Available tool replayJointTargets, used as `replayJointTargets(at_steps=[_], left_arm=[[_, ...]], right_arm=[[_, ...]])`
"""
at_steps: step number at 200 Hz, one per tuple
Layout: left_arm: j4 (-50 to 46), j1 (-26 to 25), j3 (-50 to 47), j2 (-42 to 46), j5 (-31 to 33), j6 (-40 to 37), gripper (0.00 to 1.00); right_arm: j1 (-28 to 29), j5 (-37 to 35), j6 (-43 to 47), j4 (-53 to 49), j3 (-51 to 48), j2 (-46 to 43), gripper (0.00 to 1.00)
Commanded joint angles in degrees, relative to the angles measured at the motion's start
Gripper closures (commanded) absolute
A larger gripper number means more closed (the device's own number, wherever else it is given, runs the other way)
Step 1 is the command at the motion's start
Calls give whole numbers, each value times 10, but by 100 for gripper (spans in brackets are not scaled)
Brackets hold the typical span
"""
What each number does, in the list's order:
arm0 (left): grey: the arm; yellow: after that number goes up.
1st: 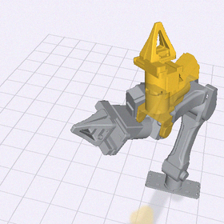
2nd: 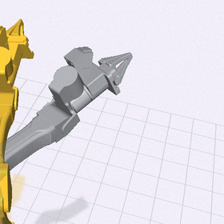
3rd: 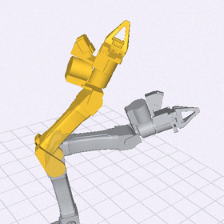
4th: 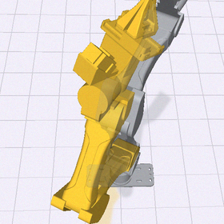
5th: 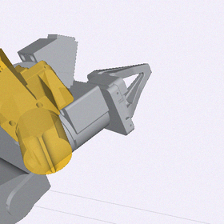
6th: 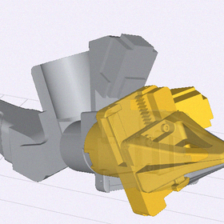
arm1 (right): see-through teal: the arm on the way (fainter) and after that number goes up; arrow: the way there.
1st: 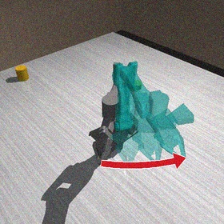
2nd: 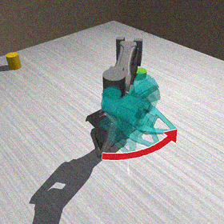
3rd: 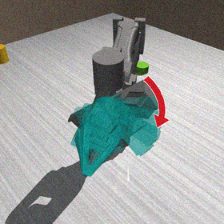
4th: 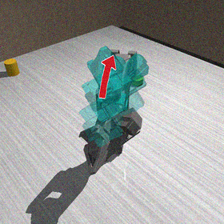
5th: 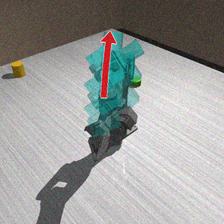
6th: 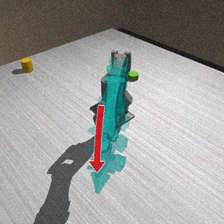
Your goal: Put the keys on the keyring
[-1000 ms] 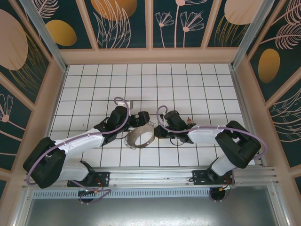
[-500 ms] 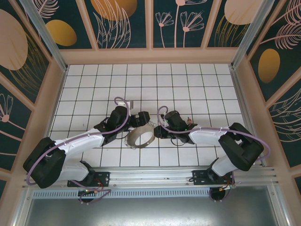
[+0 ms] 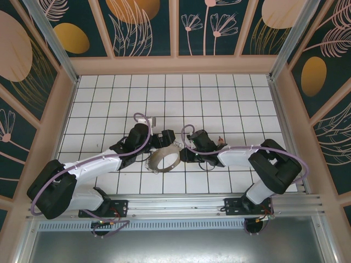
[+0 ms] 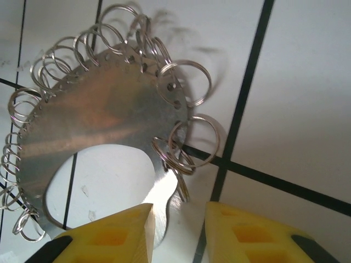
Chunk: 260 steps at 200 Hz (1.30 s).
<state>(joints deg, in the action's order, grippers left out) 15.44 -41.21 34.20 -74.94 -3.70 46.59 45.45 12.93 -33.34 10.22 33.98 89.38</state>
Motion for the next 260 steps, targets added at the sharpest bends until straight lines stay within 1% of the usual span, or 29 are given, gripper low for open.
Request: replayJointTargets(at_steps=[1,41,151,167,191,199,214,232,260], left_arm=[[16,-3,11,6,-4,-1,3],[18,-2,11,2,-6,-1,3],[25,-2,14,-13,-12,-2,2],[26,-2,14,-15,-12,-2,2],[23,-3,16,-16,-11,-2,2],[22,-2,16,-15,-12,-3,2],[19,-2,19,-11,-10,-4,2],[3,-3,32,-1,-2,-11,2],[-46,-2,82,13,16,-44,2]], right_arm=[[2,-10,7,9,19,17,71],[-3,-7,7,16,23,28,73],[-9,1,14,18,42,44,75],[-10,3,14,20,42,47,79],[-11,9,17,15,43,48,93],[-11,10,19,13,42,44,100],[-13,15,33,3,43,32,100],[-22,16,73,-22,54,9,100],[-60,79,157,-43,78,-47,100]])
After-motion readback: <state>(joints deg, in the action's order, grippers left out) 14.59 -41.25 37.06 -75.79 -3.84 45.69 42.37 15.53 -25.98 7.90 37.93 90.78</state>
